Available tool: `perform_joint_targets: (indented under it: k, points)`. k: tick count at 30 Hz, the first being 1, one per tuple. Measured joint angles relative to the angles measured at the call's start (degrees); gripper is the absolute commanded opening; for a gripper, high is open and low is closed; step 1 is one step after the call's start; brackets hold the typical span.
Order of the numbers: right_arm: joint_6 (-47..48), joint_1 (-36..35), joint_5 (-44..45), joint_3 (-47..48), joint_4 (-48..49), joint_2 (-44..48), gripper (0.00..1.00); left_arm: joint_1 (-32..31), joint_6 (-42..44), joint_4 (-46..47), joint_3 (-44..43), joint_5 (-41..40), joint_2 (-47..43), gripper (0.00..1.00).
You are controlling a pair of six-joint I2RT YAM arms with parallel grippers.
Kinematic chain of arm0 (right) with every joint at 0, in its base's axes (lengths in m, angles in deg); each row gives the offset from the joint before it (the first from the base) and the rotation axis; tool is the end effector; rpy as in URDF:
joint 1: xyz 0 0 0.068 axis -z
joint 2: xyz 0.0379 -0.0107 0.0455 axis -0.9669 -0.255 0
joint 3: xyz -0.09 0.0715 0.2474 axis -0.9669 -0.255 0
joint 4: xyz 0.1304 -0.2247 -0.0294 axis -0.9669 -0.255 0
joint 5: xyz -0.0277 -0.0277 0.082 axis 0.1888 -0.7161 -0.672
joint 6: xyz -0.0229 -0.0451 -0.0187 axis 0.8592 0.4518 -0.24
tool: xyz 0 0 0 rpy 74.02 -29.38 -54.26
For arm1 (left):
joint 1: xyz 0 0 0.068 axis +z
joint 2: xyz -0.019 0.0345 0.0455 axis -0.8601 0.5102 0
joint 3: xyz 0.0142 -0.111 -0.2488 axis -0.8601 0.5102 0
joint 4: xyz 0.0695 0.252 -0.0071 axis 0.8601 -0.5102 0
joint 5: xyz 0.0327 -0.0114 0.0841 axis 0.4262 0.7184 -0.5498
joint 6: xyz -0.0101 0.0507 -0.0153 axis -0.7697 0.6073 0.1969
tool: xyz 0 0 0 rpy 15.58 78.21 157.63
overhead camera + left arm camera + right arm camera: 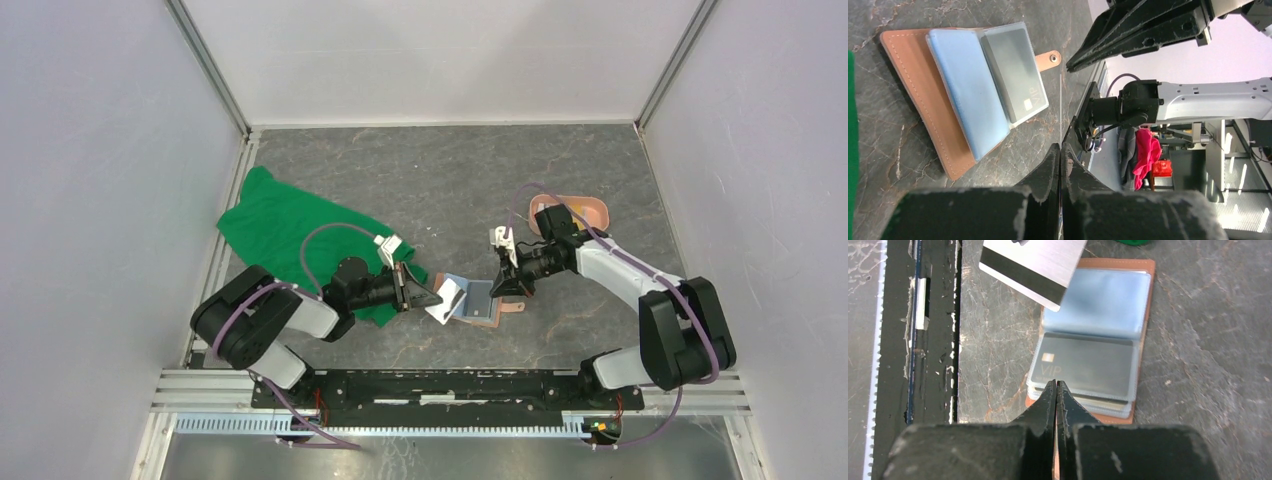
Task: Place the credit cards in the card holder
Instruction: Insert the credit card into the card holder.
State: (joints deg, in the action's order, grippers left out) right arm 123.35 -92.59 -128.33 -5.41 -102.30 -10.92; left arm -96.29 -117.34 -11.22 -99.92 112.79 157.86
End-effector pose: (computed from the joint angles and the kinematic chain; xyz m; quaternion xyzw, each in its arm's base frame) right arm 0.2193 0.1000 0.1871 -0.5415 0.6800 0.4141 0.2699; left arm 0.1758 -0.1588 0.1374 0.0555 0.7643 -0.6034 0.2208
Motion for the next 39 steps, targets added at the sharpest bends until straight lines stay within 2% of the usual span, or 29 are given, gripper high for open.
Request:
perform_joint_targets:
  k: [6,16,22,34,39]
  points:
    - [-3.7,-4.2,2.3,0.0,2.8,-3.1,0.00,0.0,-3.7,9.9,1.6,-3.2,5.7,0.02]
    - [-4.4,-4.5,8.4,0.1,3.0,-7.4,0.00,0.0,-8.5,22.4,2.4,-7.6,17.9,0.02]
    - [-4.3,-4.5,10.0,0.9,1.8,-8.5,0.00,0.0,-10.3,23.7,1.5,-8.0,22.1,0.02]
    - [-3.5,-4.5,12.2,1.5,0.3,-8.8,0.00,0.0,-10.4,24.2,-0.7,-8.4,23.2,0.02]
    - [-0.3,-4.5,9.5,3.0,-2.5,-8.8,0.03,-0.3,-10.4,24.2,-1.4,-9.0,23.3,0.02]
